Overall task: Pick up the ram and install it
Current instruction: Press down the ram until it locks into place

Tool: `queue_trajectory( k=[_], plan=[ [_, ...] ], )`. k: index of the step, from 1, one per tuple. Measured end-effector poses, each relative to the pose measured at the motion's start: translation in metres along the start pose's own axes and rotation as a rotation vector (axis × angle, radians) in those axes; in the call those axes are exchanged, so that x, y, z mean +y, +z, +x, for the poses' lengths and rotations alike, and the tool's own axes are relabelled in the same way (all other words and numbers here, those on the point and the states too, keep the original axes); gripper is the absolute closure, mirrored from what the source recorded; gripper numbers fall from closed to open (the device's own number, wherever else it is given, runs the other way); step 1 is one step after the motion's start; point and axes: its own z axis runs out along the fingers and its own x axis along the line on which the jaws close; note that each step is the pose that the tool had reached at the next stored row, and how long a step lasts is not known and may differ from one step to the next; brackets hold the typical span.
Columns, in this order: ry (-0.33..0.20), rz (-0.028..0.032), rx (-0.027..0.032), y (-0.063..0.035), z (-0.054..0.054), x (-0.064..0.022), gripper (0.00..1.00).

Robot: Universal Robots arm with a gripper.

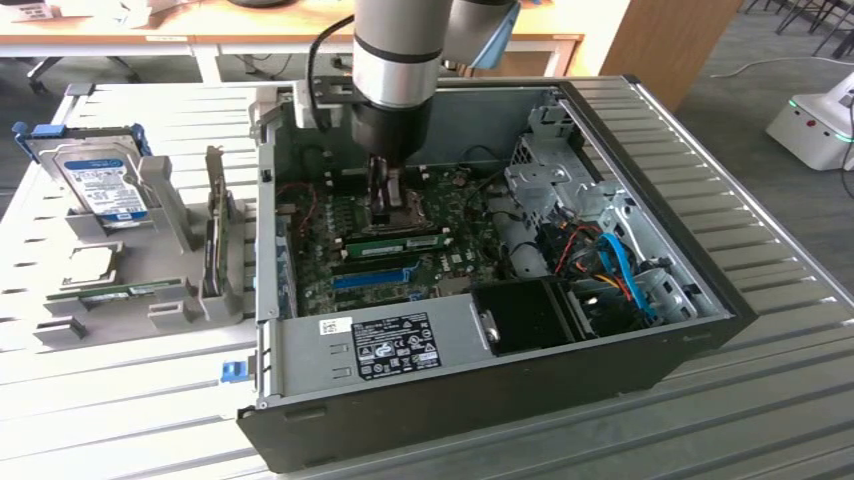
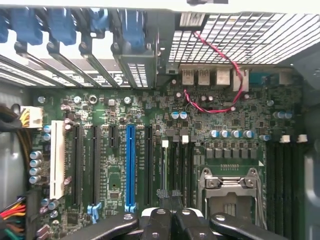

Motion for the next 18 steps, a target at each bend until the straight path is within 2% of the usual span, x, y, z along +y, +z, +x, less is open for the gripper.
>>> queue_trajectory(
  k=[18],
  plan=[
    [0.000,-0.0016,0.0003,-0.0389,-0.001,0.0017,0.89]
  ],
)
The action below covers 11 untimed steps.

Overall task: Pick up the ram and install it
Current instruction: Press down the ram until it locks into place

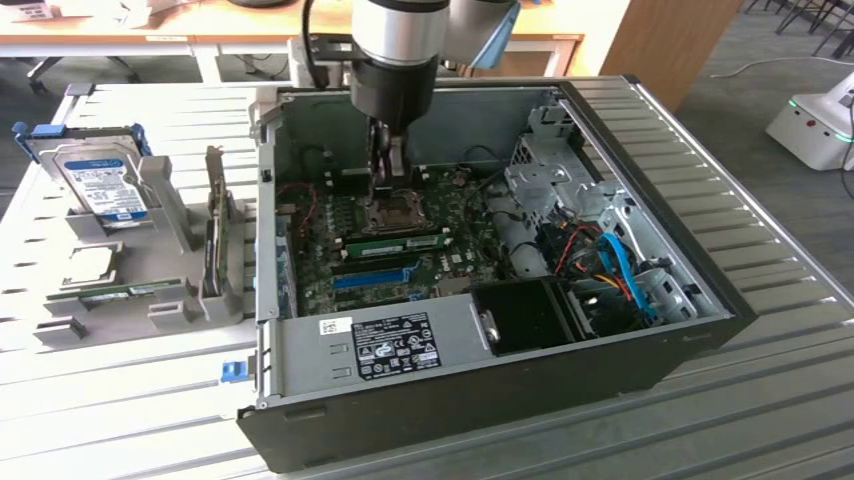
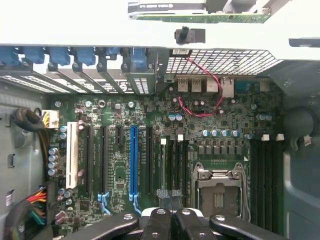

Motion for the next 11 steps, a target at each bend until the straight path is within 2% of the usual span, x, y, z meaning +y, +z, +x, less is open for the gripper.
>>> queue_trajectory(
  k=[11],
  plan=[
    [0.000,-0.0005,0.0002,-0.0203,0.000,0.0009,0.89]
  ],
)
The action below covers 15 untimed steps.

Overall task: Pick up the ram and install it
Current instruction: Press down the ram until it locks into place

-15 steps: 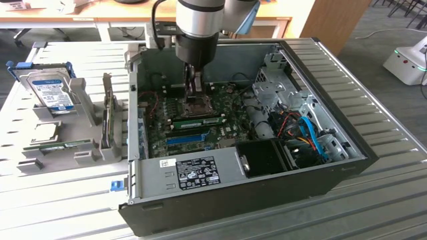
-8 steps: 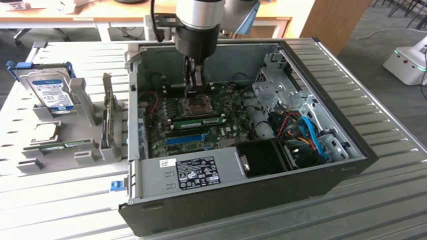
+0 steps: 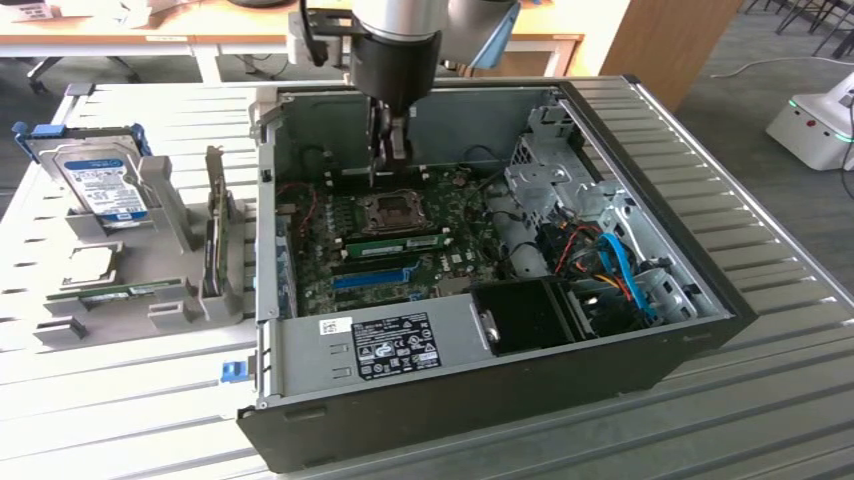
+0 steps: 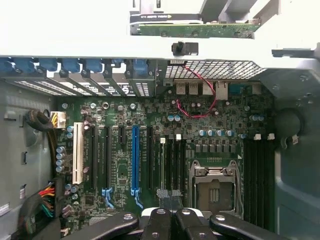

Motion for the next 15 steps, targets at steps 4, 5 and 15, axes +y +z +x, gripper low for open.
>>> queue_trajectory(
  k=[4,5,15],
  plan=[
    [0.000,-0.0003,0.0001,-0.0081,0.000,0.0004,0.89],
    [0.000,-0.0003,0.0001,-0.0100,0.000,0.0005,0.89],
    [0.000,-0.0006,0.0002,-0.0238,0.000,0.0011,0.89]
  ],
)
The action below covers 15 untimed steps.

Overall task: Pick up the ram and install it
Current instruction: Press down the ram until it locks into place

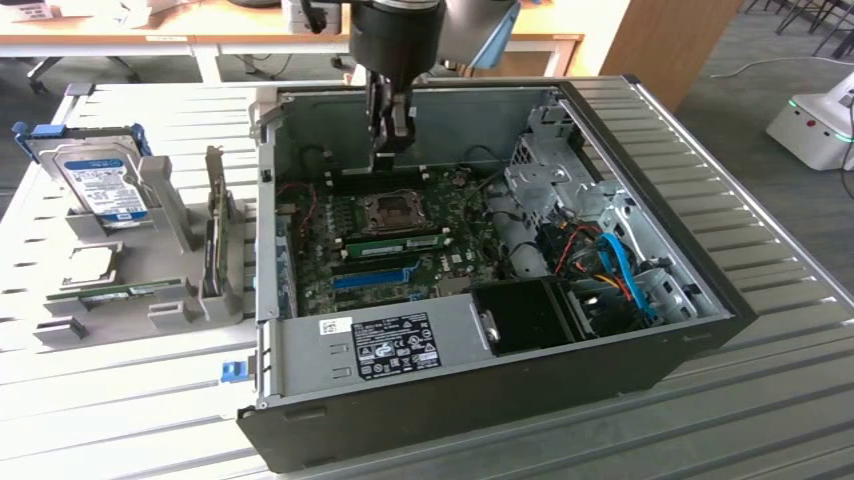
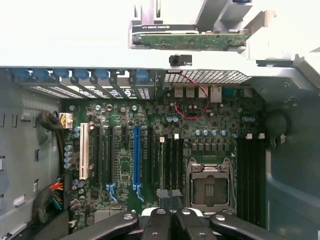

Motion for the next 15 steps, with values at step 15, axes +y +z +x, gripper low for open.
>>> queue_trajectory(
  k=[15],
  plan=[
    [0.000,0.0000,-0.0001,-0.0009,0.000,-0.0145,0.89]
  ],
)
